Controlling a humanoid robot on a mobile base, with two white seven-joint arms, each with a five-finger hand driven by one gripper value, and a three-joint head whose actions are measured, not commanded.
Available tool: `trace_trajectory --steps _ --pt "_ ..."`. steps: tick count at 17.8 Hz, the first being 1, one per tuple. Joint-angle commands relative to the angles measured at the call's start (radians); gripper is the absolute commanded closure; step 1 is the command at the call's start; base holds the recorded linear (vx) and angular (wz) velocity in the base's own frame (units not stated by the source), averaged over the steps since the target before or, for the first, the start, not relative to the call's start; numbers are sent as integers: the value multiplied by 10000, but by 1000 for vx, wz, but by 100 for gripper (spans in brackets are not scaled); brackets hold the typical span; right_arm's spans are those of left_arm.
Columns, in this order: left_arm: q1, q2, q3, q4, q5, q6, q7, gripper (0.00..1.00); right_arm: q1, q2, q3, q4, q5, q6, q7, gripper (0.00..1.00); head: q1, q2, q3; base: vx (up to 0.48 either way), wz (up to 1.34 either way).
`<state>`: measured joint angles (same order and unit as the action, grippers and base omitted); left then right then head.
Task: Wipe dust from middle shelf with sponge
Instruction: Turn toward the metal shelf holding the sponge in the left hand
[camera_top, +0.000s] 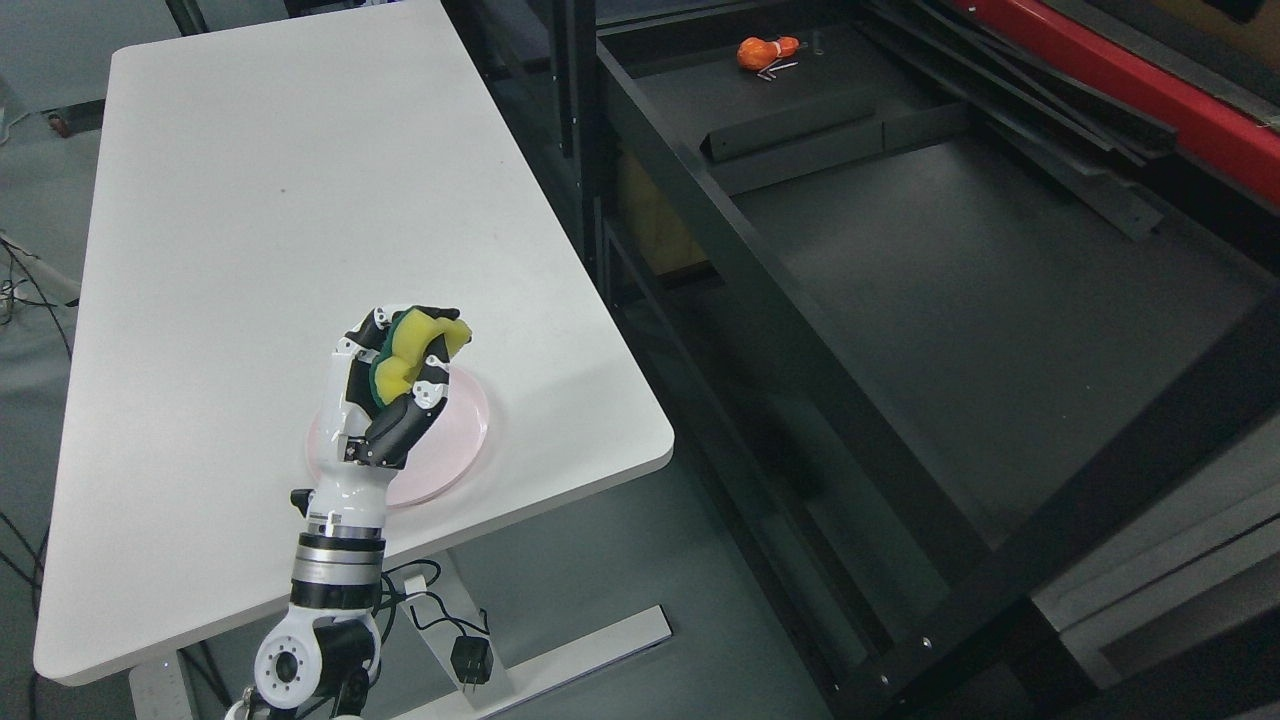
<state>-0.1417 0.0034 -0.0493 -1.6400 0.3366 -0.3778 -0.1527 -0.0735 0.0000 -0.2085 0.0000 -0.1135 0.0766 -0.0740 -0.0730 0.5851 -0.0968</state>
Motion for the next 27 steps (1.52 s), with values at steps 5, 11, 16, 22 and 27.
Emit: trace_trajectory --steps 5,11,16,22,27 --pt "298 141 -719 -627 -7 -210 -7 96 -1 -175 14 -175 0 1 4 0 0 0 0 -198 -296" --pt "298 141 -1102 -627 -7 -210 -7 96 -1 -175 -2 -175 0 1 4 0 0 0 0 -219 -306" --pt "283 141 -1929 -642 -22 -225 -22 96 -1 -175 -2 -175 0 1 4 0 0 0 0 -186 -450" --pt "267 141 -3248 -642 -114 -241 -38 95 -1 -175 -2 -175 0 1 4 0 0 0 0 -142 -706" --pt "-253 141 -5226 -535 -1140 -210 -22 95 -1 -175 14 -175 0 1 4 0 0 0 0 -114 -782"
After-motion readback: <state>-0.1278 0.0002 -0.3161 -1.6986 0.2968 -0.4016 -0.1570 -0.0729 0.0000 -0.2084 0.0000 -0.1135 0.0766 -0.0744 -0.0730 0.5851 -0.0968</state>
